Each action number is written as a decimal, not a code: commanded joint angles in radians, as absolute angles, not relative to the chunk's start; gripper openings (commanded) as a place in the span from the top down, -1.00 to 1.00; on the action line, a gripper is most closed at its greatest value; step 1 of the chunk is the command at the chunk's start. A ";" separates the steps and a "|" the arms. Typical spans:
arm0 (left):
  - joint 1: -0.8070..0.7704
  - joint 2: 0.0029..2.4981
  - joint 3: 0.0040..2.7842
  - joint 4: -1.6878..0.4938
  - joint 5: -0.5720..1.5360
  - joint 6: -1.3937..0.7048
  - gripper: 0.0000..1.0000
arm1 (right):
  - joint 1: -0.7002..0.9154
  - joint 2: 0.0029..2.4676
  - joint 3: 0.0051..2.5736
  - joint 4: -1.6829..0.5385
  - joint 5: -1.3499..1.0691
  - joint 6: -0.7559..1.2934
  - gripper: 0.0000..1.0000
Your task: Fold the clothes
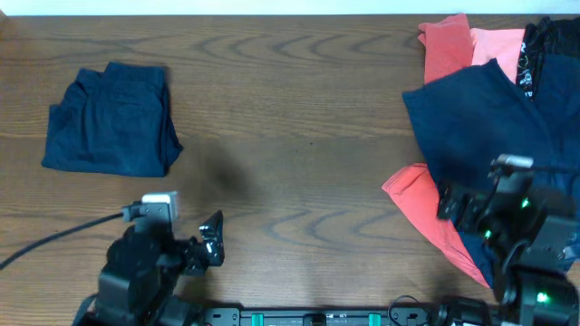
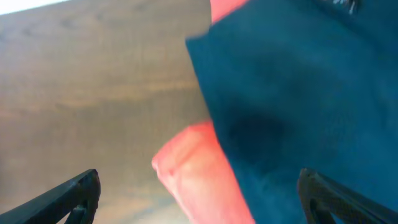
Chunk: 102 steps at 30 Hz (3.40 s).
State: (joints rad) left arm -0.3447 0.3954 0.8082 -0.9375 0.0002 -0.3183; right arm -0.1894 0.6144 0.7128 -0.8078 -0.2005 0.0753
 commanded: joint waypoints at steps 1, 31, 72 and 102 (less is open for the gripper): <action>-0.351 0.361 0.804 -0.935 -0.020 -0.334 -0.96 | -0.178 0.566 0.661 -0.850 -0.191 0.084 -0.98; -0.351 0.361 0.804 -0.935 -0.020 -0.334 -0.96 | 0.073 0.242 0.515 -0.807 -0.083 0.006 -0.99; -0.351 0.361 0.804 -0.935 -0.020 -0.334 -0.96 | 0.097 0.007 0.006 -0.070 -0.063 -0.042 -0.99; -0.035 0.003 0.004 -0.064 -0.012 -0.150 -0.96 | 0.097 0.007 0.006 -0.070 -0.063 -0.042 -0.98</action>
State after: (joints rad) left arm -0.0406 0.0231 0.0441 -0.0723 -0.0071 -0.1665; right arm 0.0845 0.0120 0.0067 -0.0662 -0.0700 -0.0326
